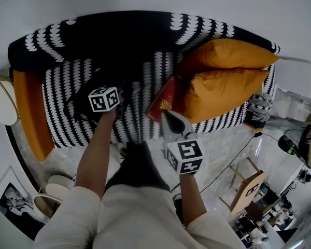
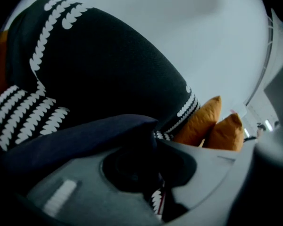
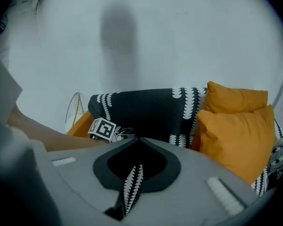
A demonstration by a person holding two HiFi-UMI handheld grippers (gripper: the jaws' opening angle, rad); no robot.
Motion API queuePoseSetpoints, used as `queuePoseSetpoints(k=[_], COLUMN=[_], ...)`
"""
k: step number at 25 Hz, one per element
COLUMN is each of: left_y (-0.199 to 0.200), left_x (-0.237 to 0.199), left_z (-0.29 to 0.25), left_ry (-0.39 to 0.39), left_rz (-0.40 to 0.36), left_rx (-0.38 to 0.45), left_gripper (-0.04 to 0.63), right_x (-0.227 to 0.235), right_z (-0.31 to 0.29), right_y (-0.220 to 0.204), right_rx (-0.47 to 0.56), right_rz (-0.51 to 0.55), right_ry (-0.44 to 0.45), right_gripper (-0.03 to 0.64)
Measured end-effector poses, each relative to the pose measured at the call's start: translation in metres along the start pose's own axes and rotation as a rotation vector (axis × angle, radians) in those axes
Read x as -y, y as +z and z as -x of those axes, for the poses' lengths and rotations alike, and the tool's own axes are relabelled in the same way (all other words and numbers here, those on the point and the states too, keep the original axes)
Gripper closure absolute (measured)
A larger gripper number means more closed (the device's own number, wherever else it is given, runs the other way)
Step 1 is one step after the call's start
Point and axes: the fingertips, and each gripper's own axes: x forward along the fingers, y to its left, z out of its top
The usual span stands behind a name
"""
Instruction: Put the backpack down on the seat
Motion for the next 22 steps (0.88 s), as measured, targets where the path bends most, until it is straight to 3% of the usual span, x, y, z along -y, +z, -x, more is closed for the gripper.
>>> queuePoseSetpoints(k=[4,18,22], left_y=[-0.002,-0.007,-0.008], left_x=[-0.006,0.0,0.005], left_z=[0.001,0.031,0.052], left_ry=[0.065,0.033,0.063], left_rz=[-0.084,-0.108,-0.236], left_rx=[-0.038,-0.026,-0.041], left_gripper=[0.471,0.393,0.393], right_x=[0.003,0.008,0.001], right_z=[-0.003,-0.012,-0.007], right_y=[0.001,0.007,0.011], right_rx=[-0.008,-0.01,0.005], right_rz=[-0.005,-0.01,0.008], right_ry=[0.001,-0.024,-0.024], right_gripper=[0.611,0.611,0.611])
